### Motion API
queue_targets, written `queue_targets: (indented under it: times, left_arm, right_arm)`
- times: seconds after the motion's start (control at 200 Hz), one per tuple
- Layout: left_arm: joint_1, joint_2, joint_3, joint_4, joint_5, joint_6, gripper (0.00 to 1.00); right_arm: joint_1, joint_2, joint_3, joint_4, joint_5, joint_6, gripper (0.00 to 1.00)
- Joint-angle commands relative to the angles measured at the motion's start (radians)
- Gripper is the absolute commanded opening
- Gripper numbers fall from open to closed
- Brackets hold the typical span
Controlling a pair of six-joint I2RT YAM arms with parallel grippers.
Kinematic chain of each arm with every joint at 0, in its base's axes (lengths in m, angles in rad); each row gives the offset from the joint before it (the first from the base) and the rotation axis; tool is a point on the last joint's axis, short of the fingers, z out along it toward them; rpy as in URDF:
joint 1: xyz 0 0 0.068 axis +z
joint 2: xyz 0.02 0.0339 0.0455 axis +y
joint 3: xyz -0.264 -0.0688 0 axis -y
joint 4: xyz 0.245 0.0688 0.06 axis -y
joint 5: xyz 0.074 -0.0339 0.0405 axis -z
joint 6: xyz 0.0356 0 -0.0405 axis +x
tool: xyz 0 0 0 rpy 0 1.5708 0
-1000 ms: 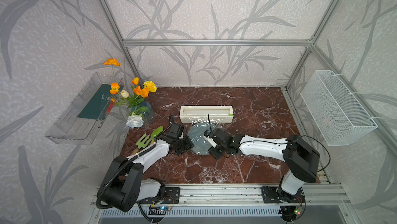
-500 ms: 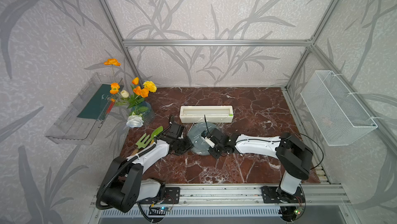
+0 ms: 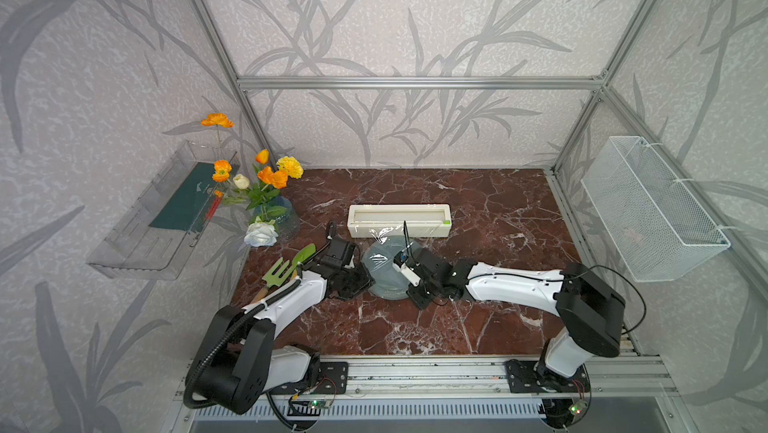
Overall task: Wrap the plate with plastic wrap
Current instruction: Cover the plate with plastic wrap.
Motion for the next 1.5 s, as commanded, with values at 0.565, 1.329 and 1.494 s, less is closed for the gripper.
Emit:
queue_targets:
  times: [0.565,1.329,1.494]
  left_arm:
    - [0.003,-0.007,-0.011,-0.001,-0.018,-0.007,0.36]
    - [0.003,0.014,-0.025,0.033,0.002,-0.016,0.36]
    - [0.003,0.025,-0.024,0.042,0.009,-0.017,0.36]
  right_arm:
    - [0.051,0.105,-0.133,0.165,-0.015,0.119,0.0]
    - [0.05,-0.158,-0.397,0.536,-0.169,0.376,0.54]
    - [0.022,-0.218,-0.456,0.587,-0.214,0.46,0.57]
